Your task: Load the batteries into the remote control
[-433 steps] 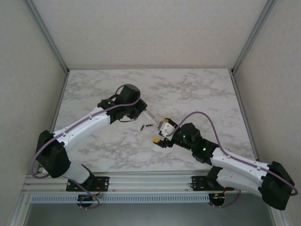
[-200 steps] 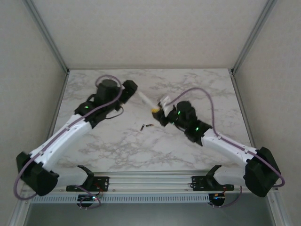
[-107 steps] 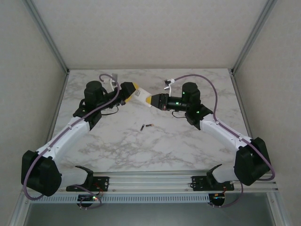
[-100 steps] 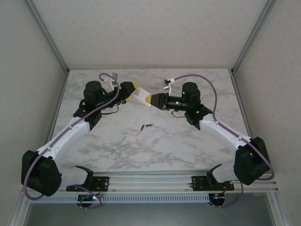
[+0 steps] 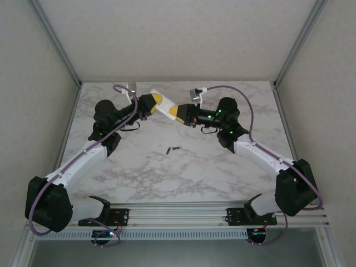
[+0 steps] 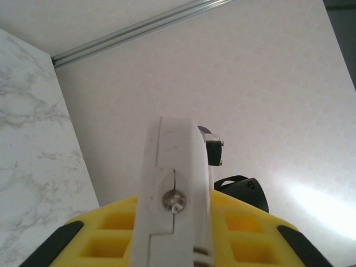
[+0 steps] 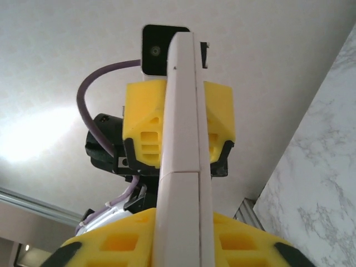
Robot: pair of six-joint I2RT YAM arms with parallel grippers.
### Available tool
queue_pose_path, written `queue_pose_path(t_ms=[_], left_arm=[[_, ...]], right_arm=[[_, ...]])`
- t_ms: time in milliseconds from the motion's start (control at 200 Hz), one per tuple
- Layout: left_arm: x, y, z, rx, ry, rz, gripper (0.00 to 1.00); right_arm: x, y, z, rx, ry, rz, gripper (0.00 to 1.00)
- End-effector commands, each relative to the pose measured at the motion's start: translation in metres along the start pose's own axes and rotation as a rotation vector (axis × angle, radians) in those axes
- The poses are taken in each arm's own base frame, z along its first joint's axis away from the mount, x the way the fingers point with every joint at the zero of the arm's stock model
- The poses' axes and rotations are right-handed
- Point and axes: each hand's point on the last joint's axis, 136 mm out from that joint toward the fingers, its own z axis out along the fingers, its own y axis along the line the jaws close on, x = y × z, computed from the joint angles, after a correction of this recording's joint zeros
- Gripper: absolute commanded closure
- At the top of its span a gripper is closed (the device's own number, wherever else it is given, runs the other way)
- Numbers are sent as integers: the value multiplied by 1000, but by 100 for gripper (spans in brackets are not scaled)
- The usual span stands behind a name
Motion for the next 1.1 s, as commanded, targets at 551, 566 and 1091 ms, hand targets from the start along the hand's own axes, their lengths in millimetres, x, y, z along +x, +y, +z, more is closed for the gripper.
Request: queue_pose_path(t_ms=[551,566,1091], left_arm=[[0,11,-8,-184,-60,65,100],[0,11,-8,-186,-60,66,100],[19,4,-1,-203,-15,137,100]], right_arm=[[23,-4,-59,563,-89,-1201,1],[27,-4,-56,561,-73,-1260,1],[27,-33,-13,524,-39,-1369,27]])
